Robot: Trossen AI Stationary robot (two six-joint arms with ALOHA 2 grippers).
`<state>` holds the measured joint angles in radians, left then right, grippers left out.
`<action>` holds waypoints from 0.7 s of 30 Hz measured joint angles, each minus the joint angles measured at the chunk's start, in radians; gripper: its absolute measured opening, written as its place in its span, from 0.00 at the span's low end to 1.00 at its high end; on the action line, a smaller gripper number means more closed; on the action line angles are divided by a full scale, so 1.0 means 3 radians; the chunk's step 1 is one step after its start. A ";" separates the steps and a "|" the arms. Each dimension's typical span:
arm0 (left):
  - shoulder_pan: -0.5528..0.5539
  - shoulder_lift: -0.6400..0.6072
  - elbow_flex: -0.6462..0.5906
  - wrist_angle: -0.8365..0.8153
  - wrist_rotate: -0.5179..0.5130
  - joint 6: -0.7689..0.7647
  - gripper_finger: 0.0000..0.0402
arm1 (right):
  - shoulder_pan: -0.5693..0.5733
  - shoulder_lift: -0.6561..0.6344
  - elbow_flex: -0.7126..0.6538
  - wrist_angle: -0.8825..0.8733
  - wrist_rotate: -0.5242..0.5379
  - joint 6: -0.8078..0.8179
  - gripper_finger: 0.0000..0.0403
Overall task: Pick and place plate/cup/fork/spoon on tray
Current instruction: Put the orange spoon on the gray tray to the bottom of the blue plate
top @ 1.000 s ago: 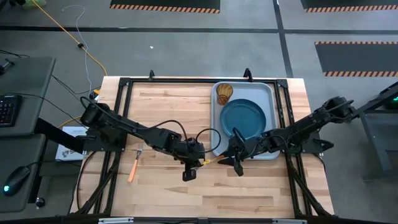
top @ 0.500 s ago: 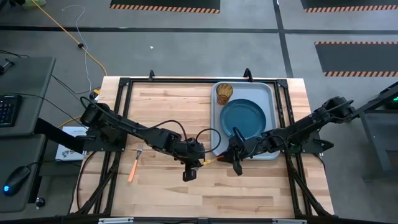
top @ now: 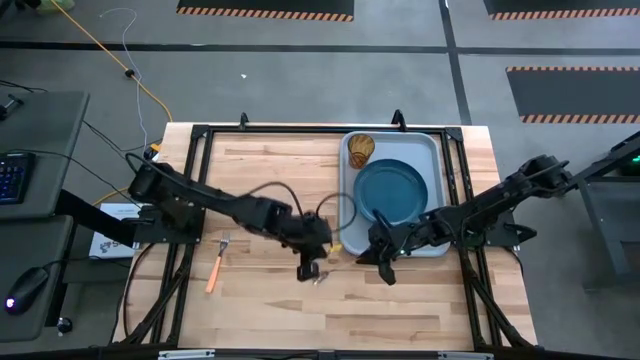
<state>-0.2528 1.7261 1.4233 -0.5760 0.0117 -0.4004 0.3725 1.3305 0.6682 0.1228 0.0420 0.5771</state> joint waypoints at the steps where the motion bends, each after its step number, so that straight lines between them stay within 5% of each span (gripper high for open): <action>1: 0.0039 -0.0036 0.0055 -0.0097 -0.0027 0.0083 0.11 | 0.0000 -0.0033 0.0000 -0.0121 -0.0027 0.0011 0.01; 10: 0.0326 -0.0478 0.0323 -0.0519 -0.0571 0.0456 0.30 | 0.0243 -0.0841 -0.0158 -0.1405 0.0174 0.0575 0.00; 16: 0.0299 -0.0989 -0.0204 0.0285 -0.0981 0.0288 0.30 | 0.1028 -0.1978 -0.0850 -0.1406 0.1343 0.1912 0.00; 21: 0.0188 -0.1395 -0.0959 0.1517 -0.1268 0.0234 0.30 | 0.1456 -0.2242 -0.1308 -0.1274 0.2218 0.2837 0.00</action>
<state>-0.1965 1.3077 1.1356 -0.1211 -0.3687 -0.3302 0.8094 0.6579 0.2758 -0.2595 0.7074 1.4281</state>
